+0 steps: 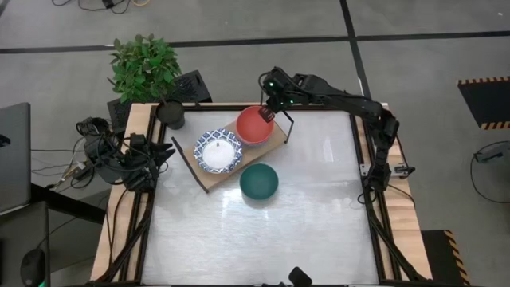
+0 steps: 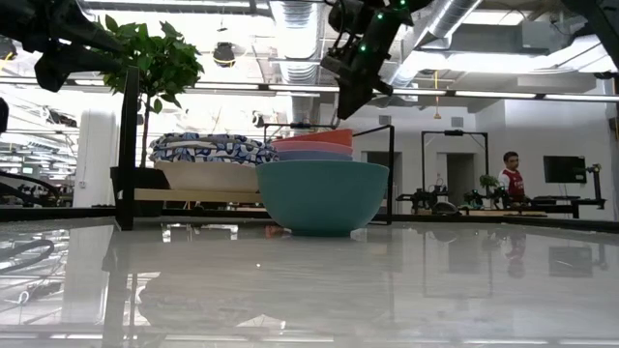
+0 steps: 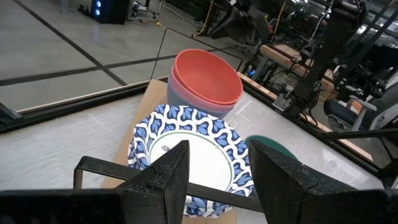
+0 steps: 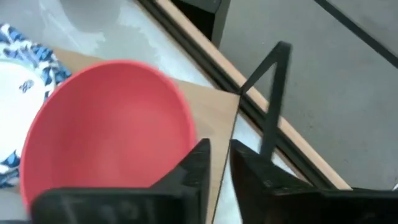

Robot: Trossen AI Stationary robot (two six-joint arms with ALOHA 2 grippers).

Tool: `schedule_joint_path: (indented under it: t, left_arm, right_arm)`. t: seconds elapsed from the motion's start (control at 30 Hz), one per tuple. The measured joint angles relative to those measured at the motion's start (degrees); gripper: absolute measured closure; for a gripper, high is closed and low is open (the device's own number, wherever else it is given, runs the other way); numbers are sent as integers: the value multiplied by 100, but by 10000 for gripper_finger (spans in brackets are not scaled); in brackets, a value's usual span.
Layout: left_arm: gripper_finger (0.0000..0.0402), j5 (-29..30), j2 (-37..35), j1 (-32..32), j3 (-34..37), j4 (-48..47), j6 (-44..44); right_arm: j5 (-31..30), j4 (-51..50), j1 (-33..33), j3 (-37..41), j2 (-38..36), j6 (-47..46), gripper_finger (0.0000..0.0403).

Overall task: Place and stack bowls onto a shelf
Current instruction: Stack the orange bowl on top of the pink bowl on the shelf

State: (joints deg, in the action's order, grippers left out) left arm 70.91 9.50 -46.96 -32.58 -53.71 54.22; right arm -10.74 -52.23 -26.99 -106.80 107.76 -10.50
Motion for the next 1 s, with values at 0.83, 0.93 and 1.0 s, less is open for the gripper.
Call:
schedule_joint_path:
  t: [0.83,0.93,1.0]
  left_arm:
    - [251,0,0,2,2,2,75]
    - [251,0,0,1,1,2,104]
    - [251,0,0,1,1,2,109]
  right_arm:
    - [-446,-696,257,136,29,143,373]
    - [-444,-730,267,136,31,137,363]
    - [-446,-727,263,136,31,137,365]
